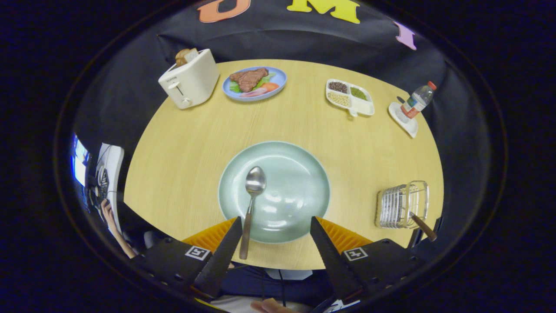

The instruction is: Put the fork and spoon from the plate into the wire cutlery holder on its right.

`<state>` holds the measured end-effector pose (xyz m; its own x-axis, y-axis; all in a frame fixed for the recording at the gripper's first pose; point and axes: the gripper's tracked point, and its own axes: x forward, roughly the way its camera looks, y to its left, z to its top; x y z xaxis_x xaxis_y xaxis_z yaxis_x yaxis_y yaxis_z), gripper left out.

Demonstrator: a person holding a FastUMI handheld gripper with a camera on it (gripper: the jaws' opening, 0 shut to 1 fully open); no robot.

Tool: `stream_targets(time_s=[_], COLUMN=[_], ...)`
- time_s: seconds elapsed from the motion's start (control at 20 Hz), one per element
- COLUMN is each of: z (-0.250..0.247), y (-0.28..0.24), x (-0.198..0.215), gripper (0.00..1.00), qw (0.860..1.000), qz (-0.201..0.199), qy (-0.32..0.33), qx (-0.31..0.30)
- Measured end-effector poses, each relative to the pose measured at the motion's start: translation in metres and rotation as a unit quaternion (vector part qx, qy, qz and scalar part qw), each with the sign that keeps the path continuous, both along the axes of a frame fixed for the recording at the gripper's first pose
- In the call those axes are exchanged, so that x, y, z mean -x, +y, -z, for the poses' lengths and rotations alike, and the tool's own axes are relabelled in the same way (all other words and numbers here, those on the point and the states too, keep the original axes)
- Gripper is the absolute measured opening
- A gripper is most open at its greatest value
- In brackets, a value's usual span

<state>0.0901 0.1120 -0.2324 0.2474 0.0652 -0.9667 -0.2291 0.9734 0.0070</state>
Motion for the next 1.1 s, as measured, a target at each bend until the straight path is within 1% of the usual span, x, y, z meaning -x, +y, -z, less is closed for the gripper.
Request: stream_targets(time_s=[0.2,0.3,0.35,0.4,0.45,0.6,0.75,0.85,0.9,0.95,1.0,1.05,1.1], z=[0.035,0.046,0.051,0.055,0.057,0.068,0.072,0.072,0.078,0.083,0.073,0.066,0.074], y=[0.022,0.03,0.031,0.028,0.029,0.032,0.033,0.036,0.035,0.037,0.039,0.037,0.037], x=[0.006,0.0,-0.001,0.005,0.006,0.012,0.014,0.012,0.012,0.012,0.014,0.011,0.015], gripper=[0.94,0.91,0.84,0.81,0.72,0.52,0.3,0.27,0.27,0.18,0.09,0.09,0.02], qw=[0.999,0.999,0.999,0.999,0.999,0.998,0.998,0.998,0.998,0.998,0.998,0.998,0.998], qz=[0.004,0.01,0.013,0.019,0.021,0.027,0.018,0.007,0.013,0.016,0.01,0.009,0.014], qy=[0.036,0.042,0.043,0.045,0.048,0.062,0.063,0.056,0.054,0.059,0.062,0.06,0.066], qx=[-0.003,0.0,0.004,0.005,0.005,0.009,0.023,0.022,0.025,0.016,0.01,0.005,0.0])
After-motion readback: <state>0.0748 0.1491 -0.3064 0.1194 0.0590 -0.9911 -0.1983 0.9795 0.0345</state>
